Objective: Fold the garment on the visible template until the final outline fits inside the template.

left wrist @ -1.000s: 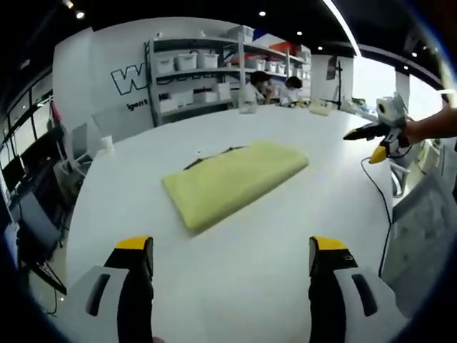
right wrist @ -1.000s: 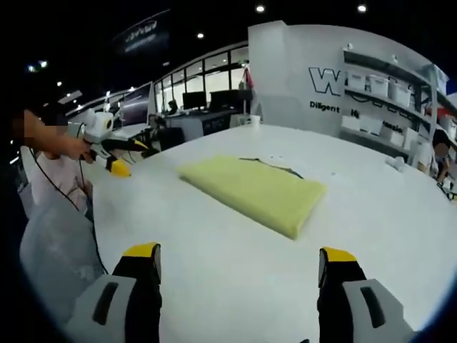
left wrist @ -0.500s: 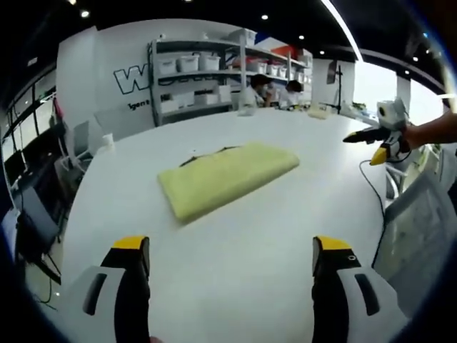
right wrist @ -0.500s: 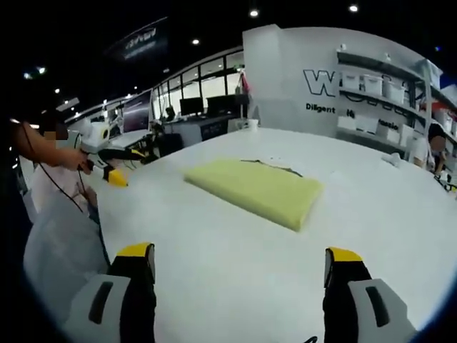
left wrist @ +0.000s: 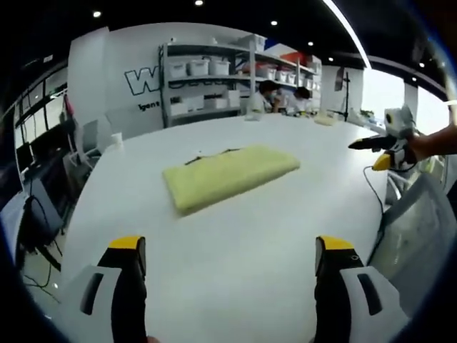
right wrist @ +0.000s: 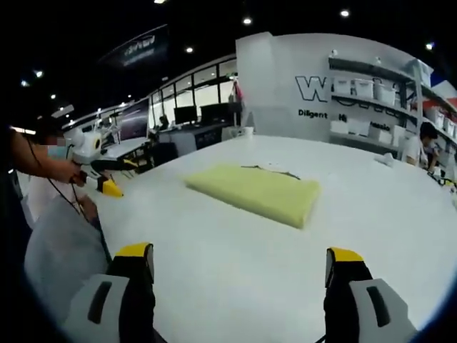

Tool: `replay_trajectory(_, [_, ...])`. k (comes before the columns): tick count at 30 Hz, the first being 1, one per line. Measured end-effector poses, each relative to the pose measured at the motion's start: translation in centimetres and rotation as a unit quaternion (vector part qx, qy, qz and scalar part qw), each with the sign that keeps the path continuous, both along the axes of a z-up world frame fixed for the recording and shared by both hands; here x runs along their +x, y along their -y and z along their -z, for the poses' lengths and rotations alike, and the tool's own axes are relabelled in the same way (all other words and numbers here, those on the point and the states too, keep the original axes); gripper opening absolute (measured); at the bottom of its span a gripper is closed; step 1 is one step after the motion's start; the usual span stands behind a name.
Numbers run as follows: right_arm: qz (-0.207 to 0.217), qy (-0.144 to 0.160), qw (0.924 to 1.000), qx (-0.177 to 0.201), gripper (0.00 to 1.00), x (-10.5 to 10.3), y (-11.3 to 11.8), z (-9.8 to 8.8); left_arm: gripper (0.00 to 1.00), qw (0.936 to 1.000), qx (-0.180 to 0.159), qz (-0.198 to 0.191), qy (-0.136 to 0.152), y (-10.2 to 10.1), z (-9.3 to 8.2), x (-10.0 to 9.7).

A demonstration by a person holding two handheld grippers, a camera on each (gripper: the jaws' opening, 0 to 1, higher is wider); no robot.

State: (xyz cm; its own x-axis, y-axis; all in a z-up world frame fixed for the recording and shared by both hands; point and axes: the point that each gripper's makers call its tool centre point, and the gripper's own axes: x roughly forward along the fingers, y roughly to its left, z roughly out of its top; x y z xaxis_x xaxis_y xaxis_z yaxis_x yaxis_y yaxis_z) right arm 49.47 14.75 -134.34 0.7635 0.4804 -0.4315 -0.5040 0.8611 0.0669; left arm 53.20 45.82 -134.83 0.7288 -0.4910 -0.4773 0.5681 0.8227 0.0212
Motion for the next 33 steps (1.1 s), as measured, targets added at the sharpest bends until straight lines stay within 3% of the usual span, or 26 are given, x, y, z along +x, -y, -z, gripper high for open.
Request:
replay_trajectory(9, [0.020,0.008,0.9998,0.007,0.99,-1.8,-1.0,0.2,0.99,0.9993,0.010,-0.020,0.029,0.4,-0.3,-2.0])
replay_trajectory(11, [0.023,0.008,0.9997,0.009,0.99,-2.0,-1.1,0.2,0.99,0.9994,0.011,-0.022,0.027,0.4,-0.3,-2.3])
replay_trajectory(14, [0.028,0.009,0.9995,0.010,0.99,-2.4,-1.1,0.4,0.99,0.9989,-0.016,-0.038,0.021,0.2,-0.6,-2.4])
replay_trajectory(20, [0.038,0.015,0.9991,0.015,0.99,-3.1,-1.2,0.7,0.99,0.9994,-0.005,-0.032,0.013,0.4,0.2,-3.8])
replay_trajectory(24, [0.037,0.015,0.9991,0.017,0.99,-3.3,-1.6,0.6,0.99,0.9986,-0.016,-0.046,0.019,0.4,-0.2,-4.6])
replay_trajectory(27, [0.037,0.020,0.9989,0.021,0.99,-3.1,-1.8,0.5,0.99,0.9985,-0.002,-0.044,0.031,0.3,-0.5,-4.7])
replay_trajectory(33, [0.038,0.021,0.9989,0.015,0.99,-3.1,-1.7,0.7,0.99,0.9986,-0.009,-0.044,0.028,0.3,0.1,-4.8])
